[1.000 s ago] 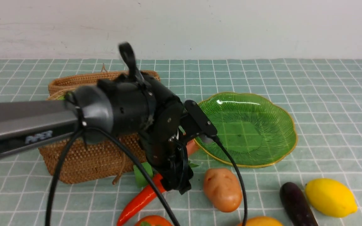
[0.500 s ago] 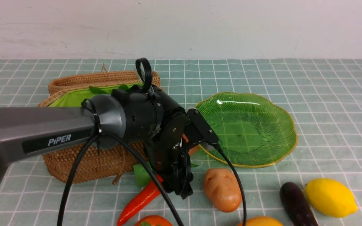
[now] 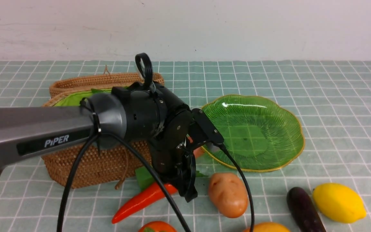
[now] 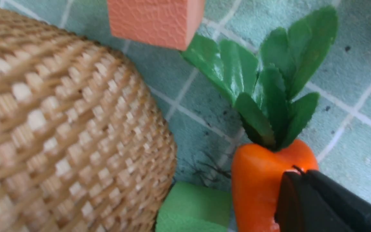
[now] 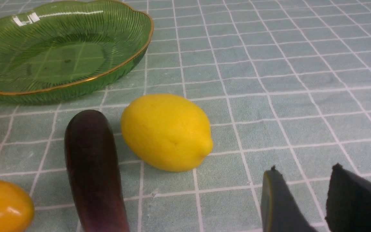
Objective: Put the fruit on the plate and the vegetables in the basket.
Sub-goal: Use the left arm to grab a carrot and put it into the left basket
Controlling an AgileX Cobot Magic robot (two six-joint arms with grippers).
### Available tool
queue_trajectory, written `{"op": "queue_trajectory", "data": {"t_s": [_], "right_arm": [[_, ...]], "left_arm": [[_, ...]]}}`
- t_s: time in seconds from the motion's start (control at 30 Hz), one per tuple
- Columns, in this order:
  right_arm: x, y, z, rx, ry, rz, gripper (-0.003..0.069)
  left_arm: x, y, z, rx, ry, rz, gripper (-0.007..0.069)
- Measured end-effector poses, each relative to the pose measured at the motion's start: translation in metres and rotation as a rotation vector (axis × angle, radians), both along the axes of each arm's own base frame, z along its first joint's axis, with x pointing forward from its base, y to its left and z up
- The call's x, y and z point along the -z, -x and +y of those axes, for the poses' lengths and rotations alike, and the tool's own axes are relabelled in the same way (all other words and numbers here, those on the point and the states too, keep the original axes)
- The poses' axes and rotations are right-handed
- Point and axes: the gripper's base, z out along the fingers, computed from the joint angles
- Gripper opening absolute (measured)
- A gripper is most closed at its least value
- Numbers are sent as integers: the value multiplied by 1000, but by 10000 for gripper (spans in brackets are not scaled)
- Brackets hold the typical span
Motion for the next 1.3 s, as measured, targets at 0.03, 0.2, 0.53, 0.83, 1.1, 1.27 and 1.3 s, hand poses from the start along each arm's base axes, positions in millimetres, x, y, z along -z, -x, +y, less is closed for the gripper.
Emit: {"op": "queue_trajectory", "data": {"t_s": [0.03,0.2,0.53,0.83,1.1,1.27,1.3], "right_arm": [[0,0,0,0,0,0,240],[0,0,0,0,0,0,240],[0,0,0,0,0,0,240],[0,0,0,0,0,0,240],[0,0,0,0,0,0,240],[0,0,0,0,0,0,240],[0,0,0,0,0,0,240]], "left_arm": [[0,0,0,-1,0,1,-13],[-9,0,-2,-3,16,9,-13],[-22,2,-1,-9,31,2,-13],[-23,0,-3,0,50,-23,146],[-19,-1,-3,2,45,-18,489],[1,-5,-7,19,13,13,582],[5,-5,-7,20,8,19,580]]}}
